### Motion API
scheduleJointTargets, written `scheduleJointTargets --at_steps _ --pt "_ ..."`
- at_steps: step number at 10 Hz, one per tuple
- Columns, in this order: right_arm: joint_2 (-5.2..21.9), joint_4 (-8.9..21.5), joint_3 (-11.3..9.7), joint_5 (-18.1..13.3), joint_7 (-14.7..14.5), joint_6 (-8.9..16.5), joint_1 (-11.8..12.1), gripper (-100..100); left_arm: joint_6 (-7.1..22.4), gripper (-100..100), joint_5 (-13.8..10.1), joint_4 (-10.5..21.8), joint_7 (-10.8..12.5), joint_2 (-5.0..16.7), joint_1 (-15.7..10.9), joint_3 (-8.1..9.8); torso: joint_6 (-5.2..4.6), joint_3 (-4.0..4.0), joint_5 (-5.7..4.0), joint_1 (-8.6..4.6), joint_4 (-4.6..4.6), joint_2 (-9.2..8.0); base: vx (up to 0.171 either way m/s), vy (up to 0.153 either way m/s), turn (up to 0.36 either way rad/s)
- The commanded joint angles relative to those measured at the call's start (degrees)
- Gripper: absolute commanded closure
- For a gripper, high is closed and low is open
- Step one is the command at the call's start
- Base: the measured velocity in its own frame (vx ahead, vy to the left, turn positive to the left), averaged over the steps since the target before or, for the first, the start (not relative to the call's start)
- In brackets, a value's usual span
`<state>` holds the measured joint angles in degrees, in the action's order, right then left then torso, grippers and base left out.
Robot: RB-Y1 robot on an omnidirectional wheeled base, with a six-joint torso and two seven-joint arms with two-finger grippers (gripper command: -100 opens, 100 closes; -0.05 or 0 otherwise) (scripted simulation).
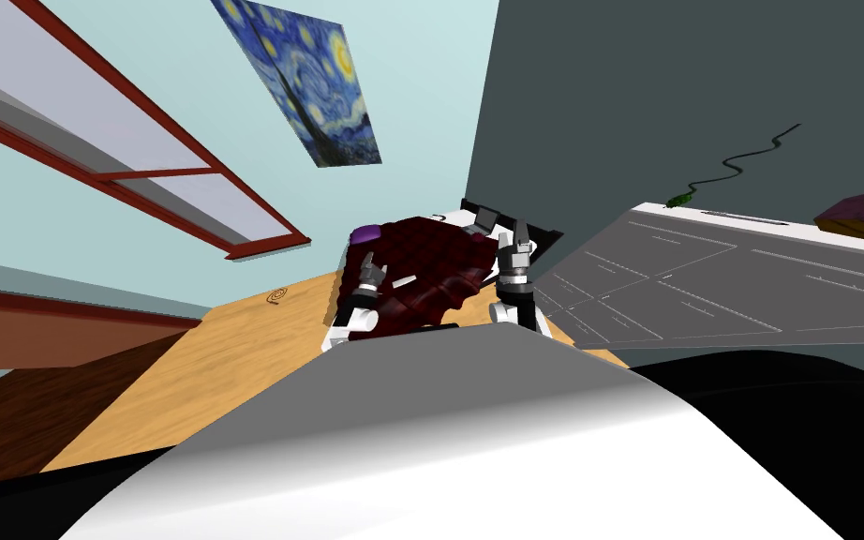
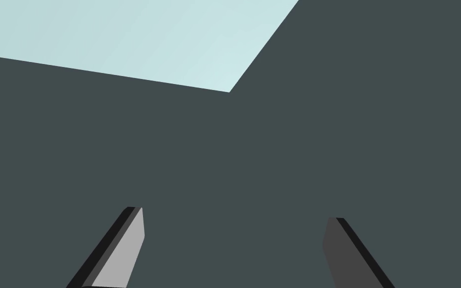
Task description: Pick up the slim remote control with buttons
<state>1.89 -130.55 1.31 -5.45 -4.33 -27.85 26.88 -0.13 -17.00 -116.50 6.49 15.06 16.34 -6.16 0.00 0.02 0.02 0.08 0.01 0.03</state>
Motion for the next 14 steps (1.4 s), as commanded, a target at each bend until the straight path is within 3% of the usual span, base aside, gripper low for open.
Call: scheduleJointTargets --at_steps 1,9,14 --pt "0.0 0.0 0.0 0.0 0.0 0.0 0.0 0 2.9 -100 -2.2 2.1 0.1 1.1 -1.7 -0.61 0.00 0.00 0.00 0.00 0.00 0.00 0.014 0.020 -0.008" --pt "0.0 0.0 0.0 0.0 0.0 0.0 0.0 0 14.7 -100 -6.9 7.1 0.8 3.7 -5.8 -1.45 0.00 0.05 -0.02 -0.10 0.02 0.09 0.025 0.002 0.000" --pt "0.0 0.0 0.0 0.0 0.0 0.0 0.0 0 21.8 -100 -8.5 9.9 1.3 4.9 -7.7 -1.52 0.00 0.11 -0.04 -0.18 0.04 0.20 0.046 -0.022 0.007"
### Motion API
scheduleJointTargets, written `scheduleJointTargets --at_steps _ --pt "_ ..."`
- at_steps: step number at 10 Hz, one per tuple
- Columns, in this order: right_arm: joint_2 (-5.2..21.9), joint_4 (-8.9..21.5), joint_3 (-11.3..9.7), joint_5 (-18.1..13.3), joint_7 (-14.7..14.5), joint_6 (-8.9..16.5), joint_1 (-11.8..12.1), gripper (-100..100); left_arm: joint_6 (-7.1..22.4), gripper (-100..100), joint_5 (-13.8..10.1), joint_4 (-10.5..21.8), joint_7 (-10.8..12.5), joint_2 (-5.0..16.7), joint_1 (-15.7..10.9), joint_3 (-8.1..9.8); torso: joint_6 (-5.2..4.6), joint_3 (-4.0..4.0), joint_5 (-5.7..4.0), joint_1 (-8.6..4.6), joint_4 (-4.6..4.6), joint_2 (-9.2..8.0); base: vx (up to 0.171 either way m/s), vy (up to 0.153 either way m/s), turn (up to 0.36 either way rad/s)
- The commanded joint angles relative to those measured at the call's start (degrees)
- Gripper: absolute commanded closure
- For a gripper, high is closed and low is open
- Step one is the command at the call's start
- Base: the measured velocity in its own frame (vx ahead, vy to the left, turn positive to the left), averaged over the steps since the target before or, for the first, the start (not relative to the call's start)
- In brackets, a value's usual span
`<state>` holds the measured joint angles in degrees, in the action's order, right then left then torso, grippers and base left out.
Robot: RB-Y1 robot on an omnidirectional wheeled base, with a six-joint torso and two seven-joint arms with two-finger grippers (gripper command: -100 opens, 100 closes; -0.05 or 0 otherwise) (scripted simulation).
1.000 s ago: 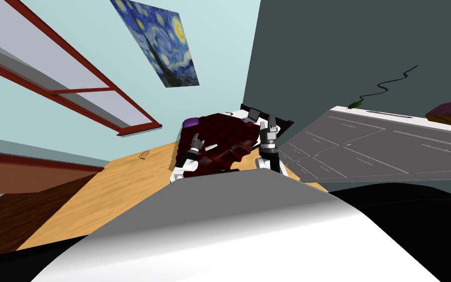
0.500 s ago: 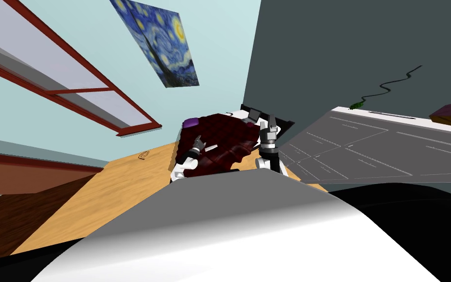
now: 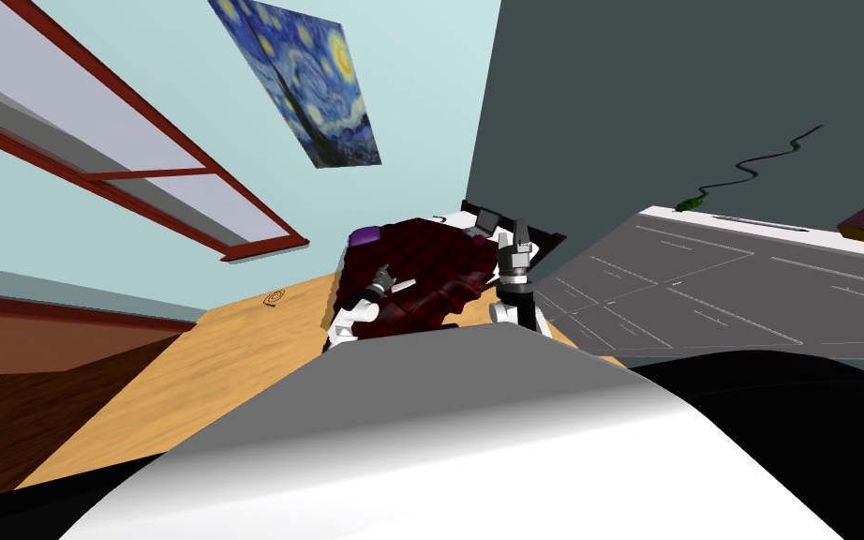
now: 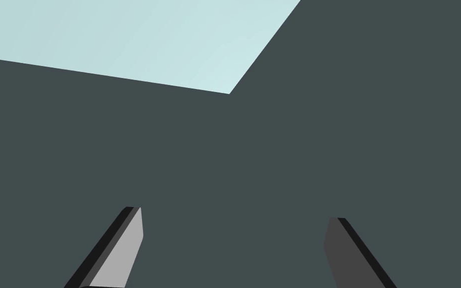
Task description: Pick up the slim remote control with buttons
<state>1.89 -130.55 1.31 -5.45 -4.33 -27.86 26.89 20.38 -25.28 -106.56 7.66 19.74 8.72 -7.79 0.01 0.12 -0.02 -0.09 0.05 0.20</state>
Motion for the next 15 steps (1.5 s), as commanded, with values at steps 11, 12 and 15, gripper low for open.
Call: scheduleJointTargets --at_steps 11,12,15 --pt "0.0 0.0 0.0 0.0 0.0 0.0 0.0 0 17.6 -100 -1.7 7.9 1.9 2.9 -4.5 0.97 0.00 0.00 -0.01 -0.01 0.00 -0.01 0.055 -0.034 0.012" --pt "0.0 0.0 0.0 0.0 0.0 0.0 0.0 0 19.0 -100 -1.7 7.9 1.9 2.9 -4.5 0.97 0.00 0.01 -0.02 -0.10 0.00 0.02 0.058 -0.049 0.020" --pt "0.0 0.0 0.0 0.0 0.0 0.0 0.0 0 24.2 -100 -1.6 11.1 2.8 3.7 -6.0 1.60 0.00 0.07 -0.02 -0.10 0.03 0.11 0.088 -0.057 0.019"
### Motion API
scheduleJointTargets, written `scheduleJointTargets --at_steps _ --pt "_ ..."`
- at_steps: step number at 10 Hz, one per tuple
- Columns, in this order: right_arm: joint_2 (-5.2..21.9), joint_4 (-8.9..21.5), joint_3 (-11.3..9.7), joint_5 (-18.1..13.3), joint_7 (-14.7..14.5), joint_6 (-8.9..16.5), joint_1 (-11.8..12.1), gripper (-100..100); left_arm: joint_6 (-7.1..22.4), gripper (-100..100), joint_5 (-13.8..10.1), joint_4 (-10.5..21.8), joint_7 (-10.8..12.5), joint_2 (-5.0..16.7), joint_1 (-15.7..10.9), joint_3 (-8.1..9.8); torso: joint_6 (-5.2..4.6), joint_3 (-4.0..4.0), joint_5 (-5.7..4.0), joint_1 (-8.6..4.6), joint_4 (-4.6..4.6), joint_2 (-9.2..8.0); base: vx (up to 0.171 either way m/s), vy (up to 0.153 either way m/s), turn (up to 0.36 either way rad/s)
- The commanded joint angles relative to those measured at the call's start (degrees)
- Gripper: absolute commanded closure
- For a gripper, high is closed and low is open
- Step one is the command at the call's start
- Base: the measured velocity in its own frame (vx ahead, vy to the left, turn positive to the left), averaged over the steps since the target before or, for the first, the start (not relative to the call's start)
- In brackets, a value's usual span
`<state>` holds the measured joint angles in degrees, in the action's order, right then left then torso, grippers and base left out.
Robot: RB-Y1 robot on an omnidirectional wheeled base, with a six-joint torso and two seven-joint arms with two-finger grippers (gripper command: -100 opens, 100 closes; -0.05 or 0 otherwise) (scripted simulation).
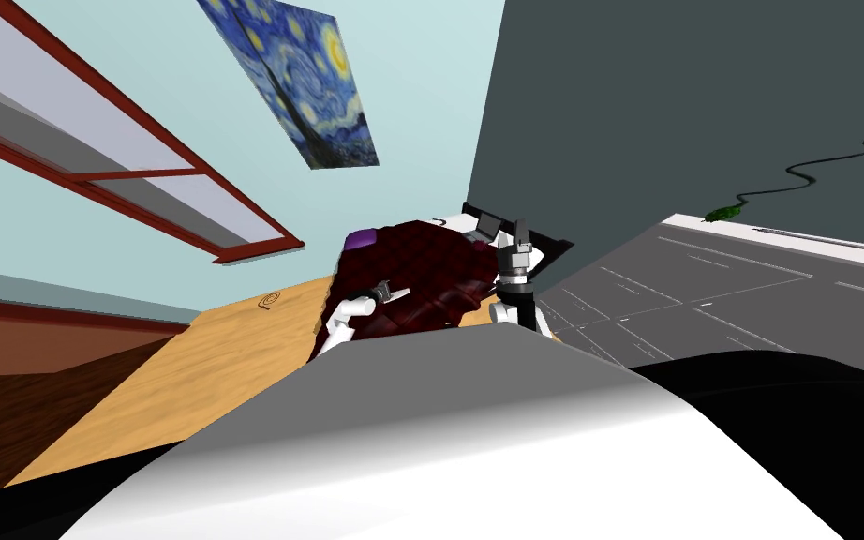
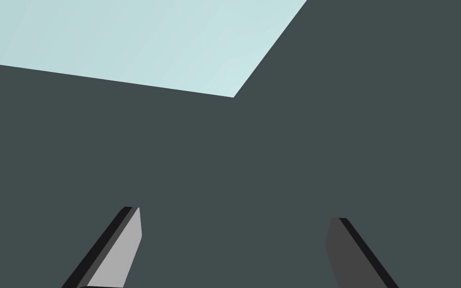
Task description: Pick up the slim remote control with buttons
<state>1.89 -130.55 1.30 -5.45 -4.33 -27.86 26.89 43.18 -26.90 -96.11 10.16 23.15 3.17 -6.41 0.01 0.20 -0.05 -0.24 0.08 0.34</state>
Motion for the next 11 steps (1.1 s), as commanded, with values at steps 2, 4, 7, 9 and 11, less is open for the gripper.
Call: scheduleJointTargets --at_steps 2,4,7,9,11 --pt "0.0 0.0 0.0 0.0 0.0 0.0 0.0 0 4.8 -100 0.1 2.3 0.8 0.6 -1.1 0.57 0.00 -0.01 0.00 0.04 0.00 -0.02 0.100 -0.053 0.020" --pt "0.0 0.0 0.0 0.0 0.0 0.0 0.0 0 7.0 -100 0.1 2.3 0.8 0.6 -1.1 0.57 0.00 0.02 0.00 0.05 0.01 0.02 0.057 -0.039 0.009" --pt "0.0 0.0 0.0 0.0 0.0 0.0 0.0 0 12.5 -100 0.6 5.4 1.7 1.2 -2.3 1.24 0.00 -0.06 0.01 0.10 -0.02 -0.11 0.070 -0.047 0.018" --pt "0.0 0.0 0.0 0.0 0.0 0.0 0.0 0 15.7 -100 0.8 6.9 2.1 1.5 -2.8 1.56 0.00 -0.03 0.00 0.03 -0.01 -0.07 0.082 -0.068 0.016" --pt "0.0 0.0 0.0 0.0 0.0 0.0 0.0 0 18.7 -100 1.0 8.3 2.6 1.7 -3.3 1.85 0.00 0.01 0.00 0.03 0.01 0.00 0.092 -0.057 0.016"
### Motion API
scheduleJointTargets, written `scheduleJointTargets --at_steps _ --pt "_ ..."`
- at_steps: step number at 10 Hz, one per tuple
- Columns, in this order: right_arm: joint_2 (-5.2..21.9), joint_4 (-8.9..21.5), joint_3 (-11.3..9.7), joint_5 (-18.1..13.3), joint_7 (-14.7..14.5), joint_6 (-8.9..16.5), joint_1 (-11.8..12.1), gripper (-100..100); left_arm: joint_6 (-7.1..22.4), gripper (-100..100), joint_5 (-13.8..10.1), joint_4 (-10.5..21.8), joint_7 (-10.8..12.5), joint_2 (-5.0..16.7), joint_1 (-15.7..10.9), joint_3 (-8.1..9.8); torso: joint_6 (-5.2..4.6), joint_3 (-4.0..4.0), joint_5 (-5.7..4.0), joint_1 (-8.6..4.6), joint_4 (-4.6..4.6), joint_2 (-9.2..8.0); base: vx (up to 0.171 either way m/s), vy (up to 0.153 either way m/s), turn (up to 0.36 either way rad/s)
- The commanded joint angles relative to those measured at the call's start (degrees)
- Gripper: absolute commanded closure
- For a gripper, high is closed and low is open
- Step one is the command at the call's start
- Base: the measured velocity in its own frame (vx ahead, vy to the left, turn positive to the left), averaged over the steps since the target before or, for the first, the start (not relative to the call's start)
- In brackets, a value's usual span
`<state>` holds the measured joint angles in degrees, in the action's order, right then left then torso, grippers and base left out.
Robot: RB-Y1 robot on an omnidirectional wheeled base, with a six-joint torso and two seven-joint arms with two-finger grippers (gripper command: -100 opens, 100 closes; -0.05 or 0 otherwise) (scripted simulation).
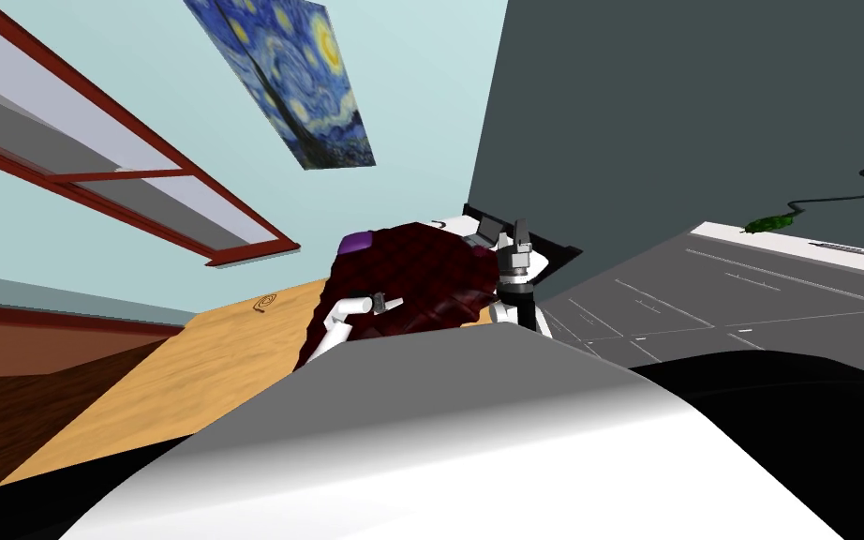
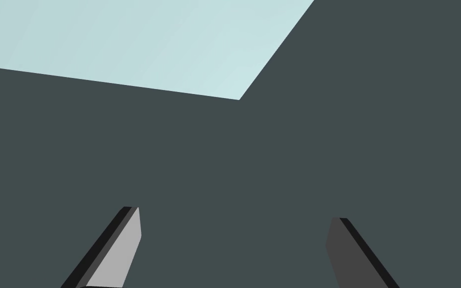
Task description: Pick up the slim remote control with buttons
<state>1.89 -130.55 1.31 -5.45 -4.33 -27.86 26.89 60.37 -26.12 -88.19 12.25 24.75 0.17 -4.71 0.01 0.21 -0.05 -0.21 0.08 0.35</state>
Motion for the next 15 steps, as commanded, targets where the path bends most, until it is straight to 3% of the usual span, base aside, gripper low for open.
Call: scheduleJointTargets --at_steps 1,2,3,8,12,15 --pt "0.0 0.0 0.0 0.0 0.0 0.0 0.0 0 2.9 -100 0.3 0.4 0.5 0.1 -0.3 0.15 0.00 0.00 0.00 0.00 0.00 0.00 0.075 -0.048 0.012" --pt "0.0 0.0 0.0 0.0 0.0 0.0 0.0 0 3.1 -100 0.3 0.4 0.5 0.1 -0.3 0.15 0.00 -0.03 0.00 0.03 -0.01 -0.05 0.033 -0.017 0.001" --pt "0.0 0.0 0.0 0.0 0.0 0.0 0.0 0 5.5 -100 0.5 1.7 0.9 0.3 -0.7 0.41 0.00 -0.10 0.02 0.13 -0.03 -0.19 0.056 -0.025 0.013" --pt "0.0 0.0 0.0 0.0 0.0 0.0 0.0 0 11.2 -100 0.9 4.2 1.6 0.6 -1.4 0.84 0.00 -0.05 0.00 0.01 -0.02 -0.09 0.075 -0.047 0.010" --pt "0.0 0.0 0.0 0.0 0.0 0.0 0.0 0 17.9 -100 1.3 8.0 2.6 0.8 -1.9 1.14 0.00 0.03 0.01 0.04 0.01 0.04 0.101 -0.042 0.005" --pt "0.0 0.0 0.0 0.0 0.0 0.0 0.0 0 19.0 -100 1.4 9.1 2.7 0.7 -1.6 0.98 0.00 -0.03 0.04 0.20 0.00 -0.06 0.074 -0.008 -0.006"
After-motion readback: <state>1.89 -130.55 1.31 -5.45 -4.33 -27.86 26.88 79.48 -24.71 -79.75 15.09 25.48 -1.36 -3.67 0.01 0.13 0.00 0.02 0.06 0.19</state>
